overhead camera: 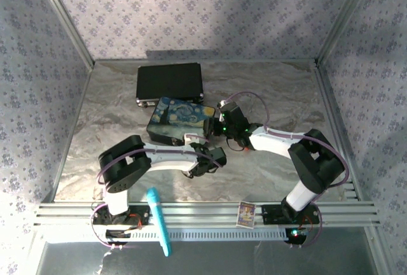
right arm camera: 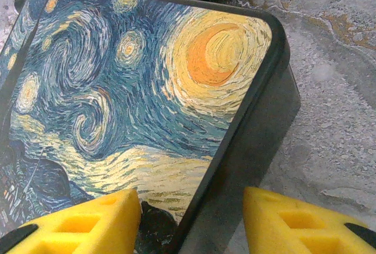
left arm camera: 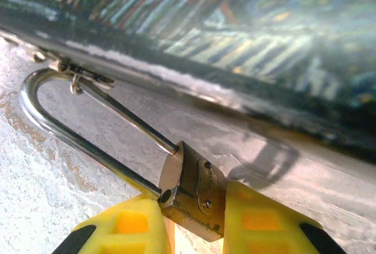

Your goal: Unlock the padlock with the key

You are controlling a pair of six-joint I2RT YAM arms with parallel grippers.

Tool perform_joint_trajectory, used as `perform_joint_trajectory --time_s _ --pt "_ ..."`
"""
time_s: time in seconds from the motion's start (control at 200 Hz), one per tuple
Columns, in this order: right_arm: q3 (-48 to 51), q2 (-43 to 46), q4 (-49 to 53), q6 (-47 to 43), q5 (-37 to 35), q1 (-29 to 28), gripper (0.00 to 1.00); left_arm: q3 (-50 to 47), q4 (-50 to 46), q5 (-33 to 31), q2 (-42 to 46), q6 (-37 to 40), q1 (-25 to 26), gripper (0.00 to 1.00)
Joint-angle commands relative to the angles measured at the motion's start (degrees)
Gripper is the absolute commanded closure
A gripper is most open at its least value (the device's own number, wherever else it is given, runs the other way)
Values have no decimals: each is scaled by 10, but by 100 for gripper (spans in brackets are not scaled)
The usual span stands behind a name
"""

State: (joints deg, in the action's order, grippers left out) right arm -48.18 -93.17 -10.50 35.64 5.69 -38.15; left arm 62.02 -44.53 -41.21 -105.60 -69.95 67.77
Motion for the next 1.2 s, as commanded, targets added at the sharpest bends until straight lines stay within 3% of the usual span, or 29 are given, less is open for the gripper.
perform_joint_trajectory --time_s 0.0,0.21,0.405,0.605,0.75,0.984,1.089,1.194 --pt "36 -47 114 0 -18 4 50 36 -114 13 -40 15 25 84" --pt "36 -47 113 -1 -15 6 49 -7 -184 -2 -24 -1 1 90" --pt "32 -51 110 -1 -13 6 49 -49 -163 9 -2 20 8 86" --pt "32 -55 109 -1 -10 6 49 8 -205 -1 -77 10 29 81" --pt "36 -51 111 -1 -13 8 49 -1 -150 11 -68 33 39 79" --pt "26 -46 122 -11 -10 15 45 -38 -49 21 40 91 47 55" --pt "9 -36 140 -25 -16 14 41 -61 -10 30 102 118 45 35" --pt "-16 -23 172 -50 -24 14 28 -84 25 51 167 139 35 16"
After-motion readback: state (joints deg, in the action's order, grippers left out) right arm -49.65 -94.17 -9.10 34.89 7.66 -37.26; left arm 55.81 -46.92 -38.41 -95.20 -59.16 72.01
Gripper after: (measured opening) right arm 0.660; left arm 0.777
